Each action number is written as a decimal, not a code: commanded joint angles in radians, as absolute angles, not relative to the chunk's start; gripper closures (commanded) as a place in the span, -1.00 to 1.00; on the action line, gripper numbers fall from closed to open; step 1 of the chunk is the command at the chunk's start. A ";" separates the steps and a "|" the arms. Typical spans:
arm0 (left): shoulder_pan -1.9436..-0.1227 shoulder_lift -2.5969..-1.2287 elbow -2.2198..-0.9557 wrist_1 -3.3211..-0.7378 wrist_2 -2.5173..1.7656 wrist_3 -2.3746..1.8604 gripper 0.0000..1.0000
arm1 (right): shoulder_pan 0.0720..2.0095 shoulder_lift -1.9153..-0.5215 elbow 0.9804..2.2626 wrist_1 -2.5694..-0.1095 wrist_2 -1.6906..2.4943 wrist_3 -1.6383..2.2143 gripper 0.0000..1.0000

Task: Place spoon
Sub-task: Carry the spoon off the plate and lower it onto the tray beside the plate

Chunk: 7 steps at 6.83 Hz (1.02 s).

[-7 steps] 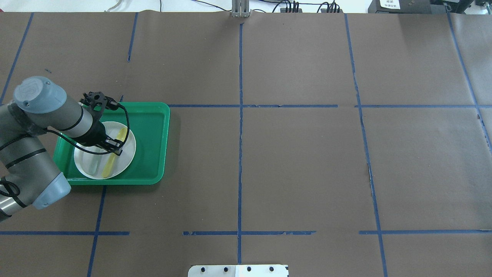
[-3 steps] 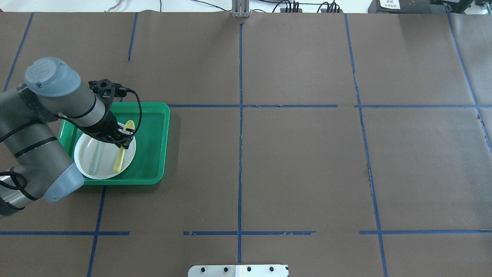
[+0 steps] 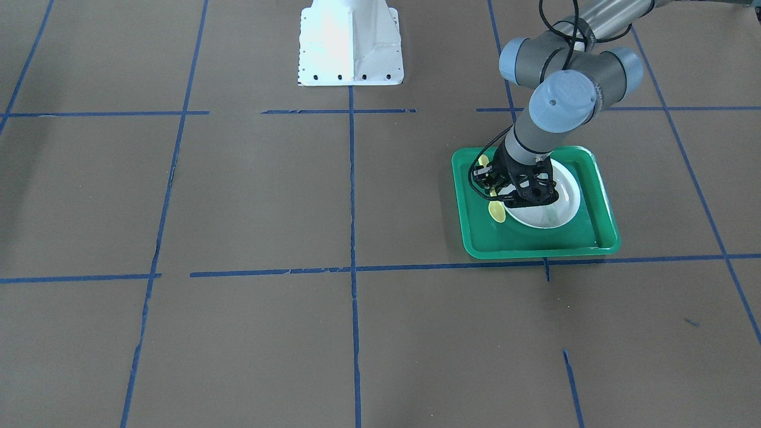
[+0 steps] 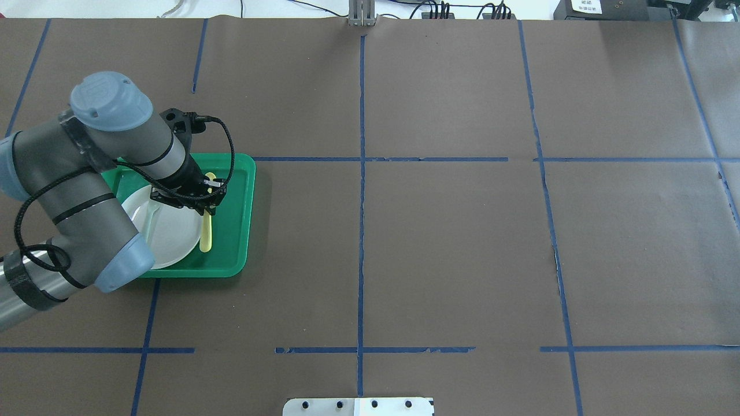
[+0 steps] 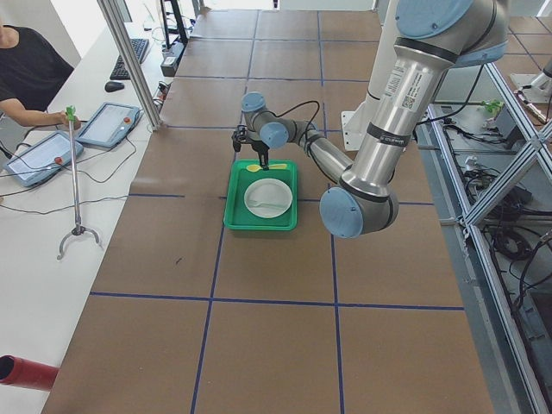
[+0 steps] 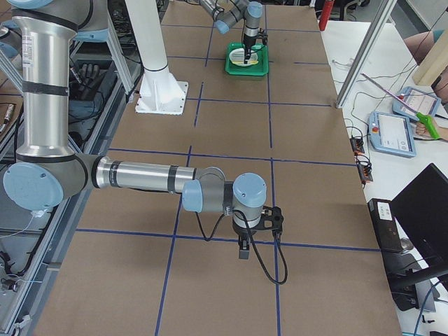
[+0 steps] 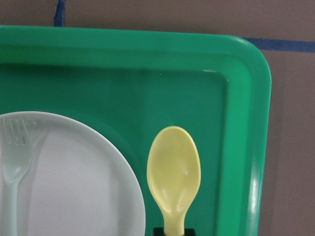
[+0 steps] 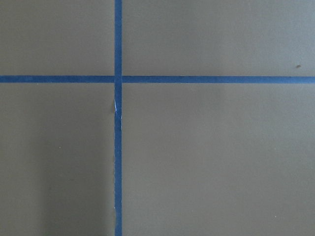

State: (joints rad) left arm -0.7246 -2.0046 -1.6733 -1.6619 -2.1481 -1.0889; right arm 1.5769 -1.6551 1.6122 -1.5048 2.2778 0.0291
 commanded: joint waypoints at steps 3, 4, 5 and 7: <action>-0.701 -2.020 -1.595 -1.729 -2.145 -1.092 1.00 | 1.577 -1.655 1.612 -1.505 2.278 0.029 -1.00; -0.701 -2.020 -1.597 -1.732 -2.145 -1.091 1.00 | 1.577 -1.655 1.612 -1.505 2.278 0.029 -1.00; -0.701 -2.020 -1.595 -1.732 -2.145 -1.091 0.80 | 1.577 -1.655 1.612 -1.505 2.278 0.029 -1.00; -0.701 -2.019 -1.597 -1.732 -2.145 -1.091 0.36 | 1.577 -1.655 1.612 -1.505 2.278 0.029 -1.00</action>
